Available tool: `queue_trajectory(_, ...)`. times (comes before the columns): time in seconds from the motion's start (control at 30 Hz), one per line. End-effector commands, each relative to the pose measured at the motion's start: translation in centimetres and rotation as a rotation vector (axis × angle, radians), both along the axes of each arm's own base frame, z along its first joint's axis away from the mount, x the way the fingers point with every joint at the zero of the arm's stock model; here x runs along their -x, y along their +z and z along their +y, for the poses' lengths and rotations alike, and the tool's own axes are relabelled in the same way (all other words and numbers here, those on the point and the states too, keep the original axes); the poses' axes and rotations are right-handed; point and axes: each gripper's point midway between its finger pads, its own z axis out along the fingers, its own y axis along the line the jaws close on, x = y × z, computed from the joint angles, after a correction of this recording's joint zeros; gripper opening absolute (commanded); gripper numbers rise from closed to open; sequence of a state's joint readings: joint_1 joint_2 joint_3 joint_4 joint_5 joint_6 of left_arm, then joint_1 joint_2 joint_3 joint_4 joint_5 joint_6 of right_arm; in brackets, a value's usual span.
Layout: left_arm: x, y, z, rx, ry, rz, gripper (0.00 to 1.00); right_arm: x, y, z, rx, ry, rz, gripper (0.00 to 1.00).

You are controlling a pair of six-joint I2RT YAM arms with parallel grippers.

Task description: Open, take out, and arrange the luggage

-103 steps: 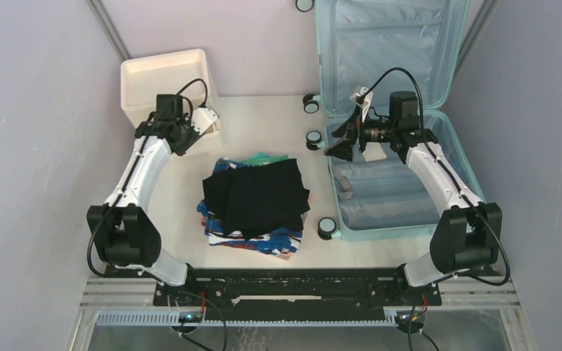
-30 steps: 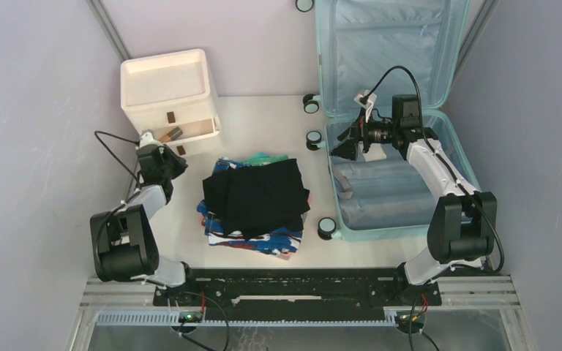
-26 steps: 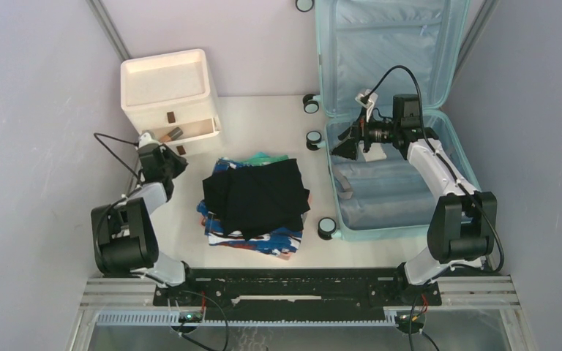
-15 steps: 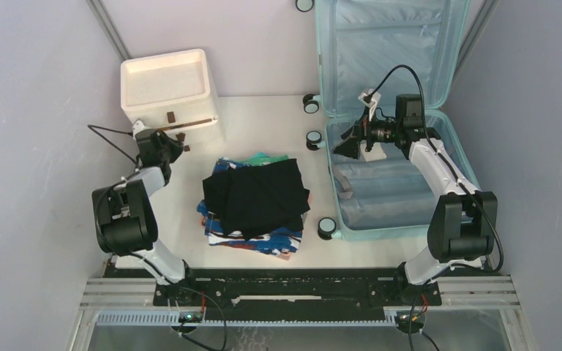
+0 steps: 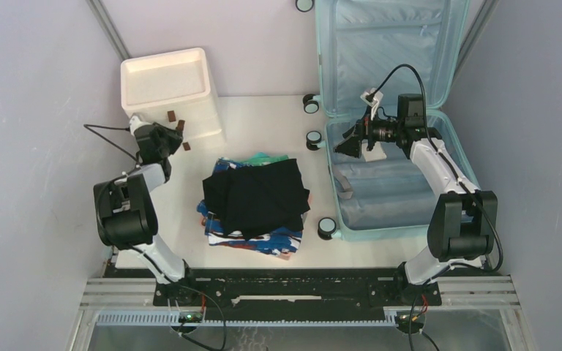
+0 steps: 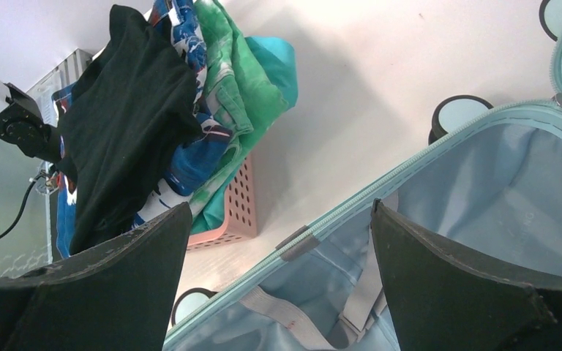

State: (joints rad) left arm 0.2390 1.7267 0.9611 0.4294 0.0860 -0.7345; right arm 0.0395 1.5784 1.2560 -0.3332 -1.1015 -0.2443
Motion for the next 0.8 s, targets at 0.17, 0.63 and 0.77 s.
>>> queue_trajectory(0.17, 2.6, 3.4, -0.6, -0.044, -0.02, -0.143, 0.38, -1.6, 1.8, -0.2, -0.023, -0.003, -0.068, 1.0)
queue_trajectory(0.63, 6.6, 0.9, -2.8, -0.613, -0.289, 0.223, 0.57, -2.5, 1.7, -0.5, -0.034, -0.015, -0.076, 1.0)
queue_trajectory(0.77, 5.8, -0.2, -2.3, -0.748, -0.281, 0.31, 0.92, -2.7, 1.9, -0.4, -0.042, -0.013, -0.083, 1.0)
